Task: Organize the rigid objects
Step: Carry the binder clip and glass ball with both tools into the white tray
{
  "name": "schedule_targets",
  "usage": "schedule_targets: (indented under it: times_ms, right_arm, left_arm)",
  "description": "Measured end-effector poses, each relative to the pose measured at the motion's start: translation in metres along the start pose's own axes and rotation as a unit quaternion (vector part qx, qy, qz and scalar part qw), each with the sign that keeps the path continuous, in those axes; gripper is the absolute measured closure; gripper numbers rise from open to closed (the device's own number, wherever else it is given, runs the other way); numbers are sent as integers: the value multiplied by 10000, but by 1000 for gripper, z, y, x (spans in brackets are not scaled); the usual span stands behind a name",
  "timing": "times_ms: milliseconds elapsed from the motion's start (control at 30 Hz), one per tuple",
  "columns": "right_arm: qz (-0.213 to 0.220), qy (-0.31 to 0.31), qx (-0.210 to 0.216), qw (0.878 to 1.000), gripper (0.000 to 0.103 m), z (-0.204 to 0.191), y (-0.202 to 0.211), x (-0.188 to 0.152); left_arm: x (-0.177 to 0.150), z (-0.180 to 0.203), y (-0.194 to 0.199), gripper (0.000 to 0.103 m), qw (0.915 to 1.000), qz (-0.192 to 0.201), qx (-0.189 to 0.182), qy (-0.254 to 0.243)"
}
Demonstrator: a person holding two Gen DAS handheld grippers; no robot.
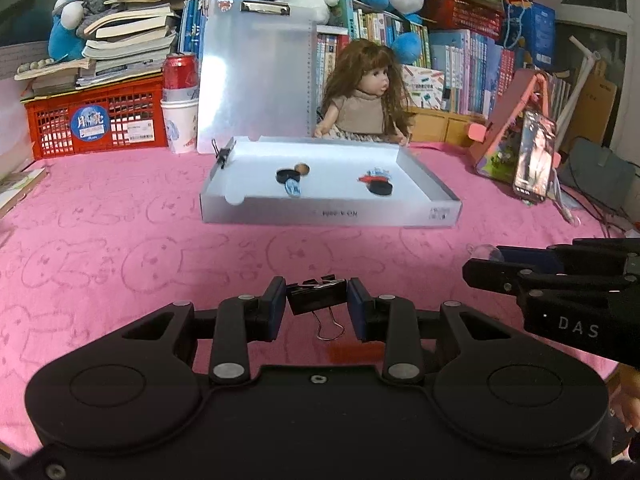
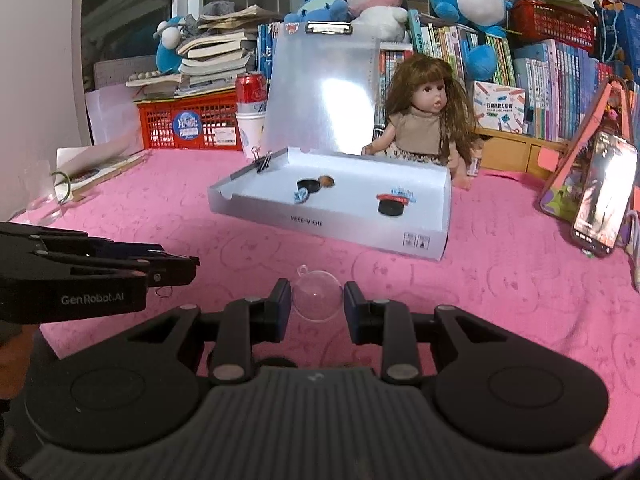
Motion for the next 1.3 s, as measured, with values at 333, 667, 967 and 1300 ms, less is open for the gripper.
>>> schedule_targets:
  times_ms: [333, 667, 967, 1300]
  right_arm:
    - [69, -132, -190, 9997, 70, 18, -18, 38]
    - [-54, -420, -279, 9987, 69, 37, -56, 67]
    - [-368, -983, -261, 9941, 69, 63, -100, 72]
    - [-713, -1462, -264, 9863, 69, 86, -139, 65]
  left_arm:
    - [48, -6, -19, 71, 9999, 90, -27, 131]
    - [89, -18, -62, 71, 9993, -54, -67, 355]
    - [95, -27, -117, 71, 9975, -500, -95, 495]
    - [86, -44, -170, 71, 9936, -886, 111, 686]
Point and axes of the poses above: each gripper's, at about its wrist camera, not at the fingertips, and y roughly against the way its jaws point, z to its right, x to its top, the point moved 5 cm from there along -y, roughly the way its jaws point, and after that the axes turned 5 degrees about z, right-handed, at the moved point
